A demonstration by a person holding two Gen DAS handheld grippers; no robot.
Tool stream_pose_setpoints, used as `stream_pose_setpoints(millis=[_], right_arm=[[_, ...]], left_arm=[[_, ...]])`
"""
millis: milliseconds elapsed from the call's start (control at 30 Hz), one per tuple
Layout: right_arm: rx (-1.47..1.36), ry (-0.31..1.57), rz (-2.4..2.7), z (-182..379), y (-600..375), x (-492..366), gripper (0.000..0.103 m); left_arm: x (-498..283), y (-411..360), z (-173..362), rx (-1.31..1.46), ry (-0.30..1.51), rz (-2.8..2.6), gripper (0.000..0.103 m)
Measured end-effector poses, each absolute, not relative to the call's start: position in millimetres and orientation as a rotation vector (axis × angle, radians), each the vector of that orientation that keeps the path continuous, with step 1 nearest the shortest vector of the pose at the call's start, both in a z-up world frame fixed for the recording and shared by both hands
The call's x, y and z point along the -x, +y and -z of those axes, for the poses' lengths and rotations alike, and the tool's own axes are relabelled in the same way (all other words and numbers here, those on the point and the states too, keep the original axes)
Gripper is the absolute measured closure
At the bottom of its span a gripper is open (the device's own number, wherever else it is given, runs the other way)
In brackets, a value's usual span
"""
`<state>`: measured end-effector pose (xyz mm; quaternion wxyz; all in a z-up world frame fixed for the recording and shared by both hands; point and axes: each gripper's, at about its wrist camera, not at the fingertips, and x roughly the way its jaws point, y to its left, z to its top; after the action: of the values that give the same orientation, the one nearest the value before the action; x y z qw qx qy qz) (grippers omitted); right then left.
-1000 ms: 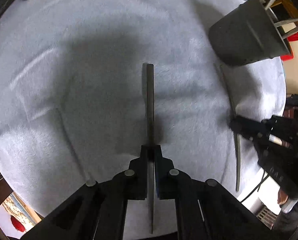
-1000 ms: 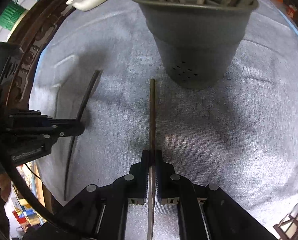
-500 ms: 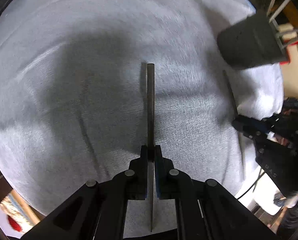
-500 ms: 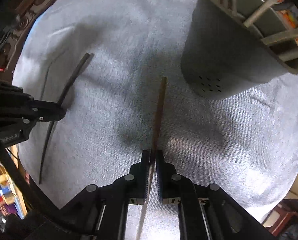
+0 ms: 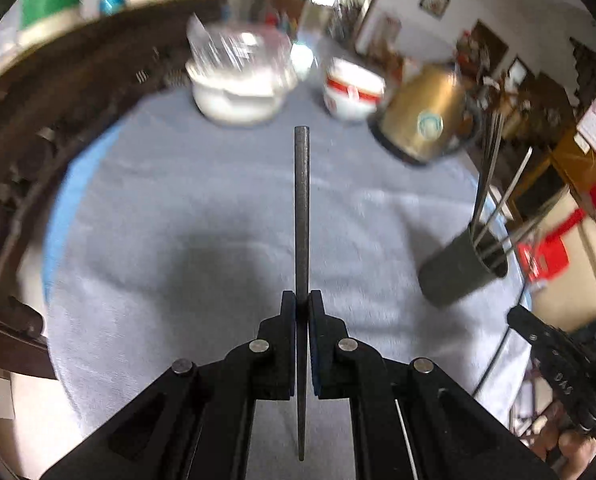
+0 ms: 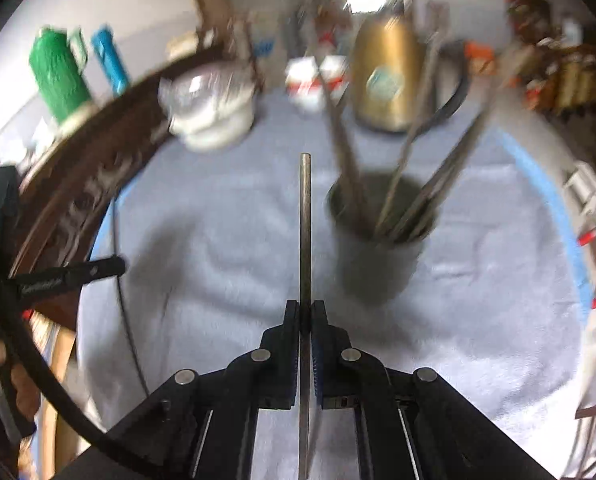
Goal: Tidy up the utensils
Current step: 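Lift both held chopsticks upright and carry them above the grey cup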
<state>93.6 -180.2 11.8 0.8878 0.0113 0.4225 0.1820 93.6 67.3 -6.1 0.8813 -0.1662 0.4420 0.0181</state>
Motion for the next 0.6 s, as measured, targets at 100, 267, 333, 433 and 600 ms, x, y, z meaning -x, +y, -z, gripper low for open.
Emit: stream_pose_setpoints(millis=[100,267,333,433,600], right_arm=[[-0.057,0.768,-0.317,-19,-193,-83,0.097],[-0.096,0.556,-0.204,-35,-220,-65,0.097],[-0.127,0.545,-0.183,-32,-230,-64,0.097],[-0.125,0.540,-0.158,-28,-237,-62,0.097],[-0.111,0.530,-0.170,-31,-242,-49,0.097]], left_arm=[[-78,67,-1,0.344,0.815,-0.084,0.097],[-50,62,-6,0.325,0.732,-0.132,0.097],[-44,61,2,0.313,0.726,-0.136,0.097],[-34,61,0,0.292,0.697,-0.149,0.097],[-17,67,-5,0.300,0.687,-0.155,0.096]])
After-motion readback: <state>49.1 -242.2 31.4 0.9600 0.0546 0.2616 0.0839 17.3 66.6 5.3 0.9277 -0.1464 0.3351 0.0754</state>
